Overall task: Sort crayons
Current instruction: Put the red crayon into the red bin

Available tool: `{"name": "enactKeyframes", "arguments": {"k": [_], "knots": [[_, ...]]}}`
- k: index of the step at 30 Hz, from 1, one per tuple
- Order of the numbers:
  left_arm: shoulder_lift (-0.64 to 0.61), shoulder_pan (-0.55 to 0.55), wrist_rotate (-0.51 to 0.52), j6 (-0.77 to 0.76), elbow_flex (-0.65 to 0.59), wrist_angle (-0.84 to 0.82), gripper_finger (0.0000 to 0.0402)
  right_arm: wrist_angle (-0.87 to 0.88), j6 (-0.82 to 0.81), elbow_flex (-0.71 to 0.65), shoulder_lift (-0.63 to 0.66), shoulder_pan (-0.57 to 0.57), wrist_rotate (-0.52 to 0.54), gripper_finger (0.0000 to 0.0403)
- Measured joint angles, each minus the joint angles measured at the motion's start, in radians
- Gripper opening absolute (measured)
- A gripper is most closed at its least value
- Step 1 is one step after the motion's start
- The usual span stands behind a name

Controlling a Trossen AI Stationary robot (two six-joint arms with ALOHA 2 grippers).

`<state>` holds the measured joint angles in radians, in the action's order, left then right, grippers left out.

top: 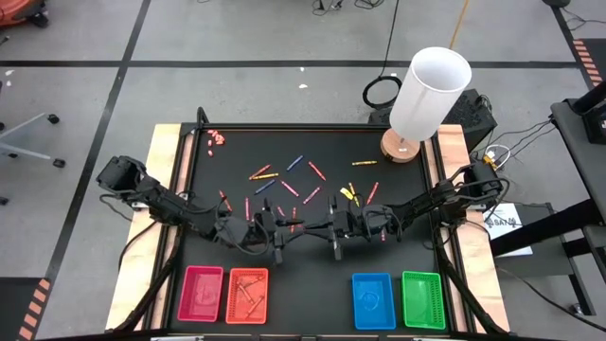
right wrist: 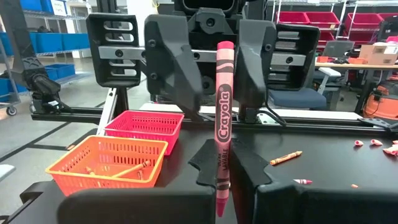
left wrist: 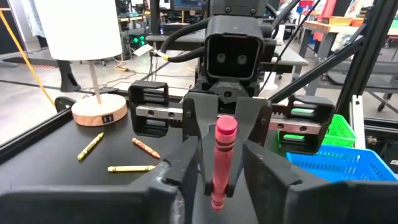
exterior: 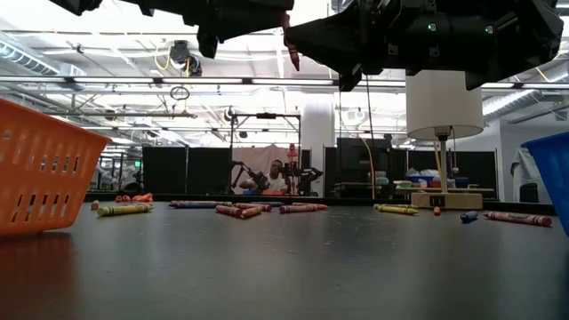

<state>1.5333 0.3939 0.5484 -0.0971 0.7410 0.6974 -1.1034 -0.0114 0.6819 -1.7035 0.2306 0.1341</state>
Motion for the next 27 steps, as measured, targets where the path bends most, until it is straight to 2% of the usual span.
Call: {"name": "enactKeyframes", "arguments": {"k": [9,12,18,23,27], "knots": [[0.0,0.0,-0.001,0.002,0.0,-0.003,0.0026,0.002,0.005,0.0,0.0,0.0,0.001,0.0005],[0.0,0.0,-0.001,0.002,0.0,-0.007,0.0009,0.014,0.024,0.001,0.0,0.003,0.009,0.002],[0.0,0.001,0.002,0.001,0.0,-0.006,0.002,0.04,0.031,0.002,0.0,0.019,0.122,0.0103],[-0.006,0.007,-0.002,-0.003,0.0,-0.057,0.0025,0.044,0.022,0.002,0.0,0.033,0.133,0.0184],[-0.069,0.035,-0.017,-0.052,0.0,-0.162,0.0026,0.086,0.014,0.002,0.0,0.047,0.132,0.0226]]}}
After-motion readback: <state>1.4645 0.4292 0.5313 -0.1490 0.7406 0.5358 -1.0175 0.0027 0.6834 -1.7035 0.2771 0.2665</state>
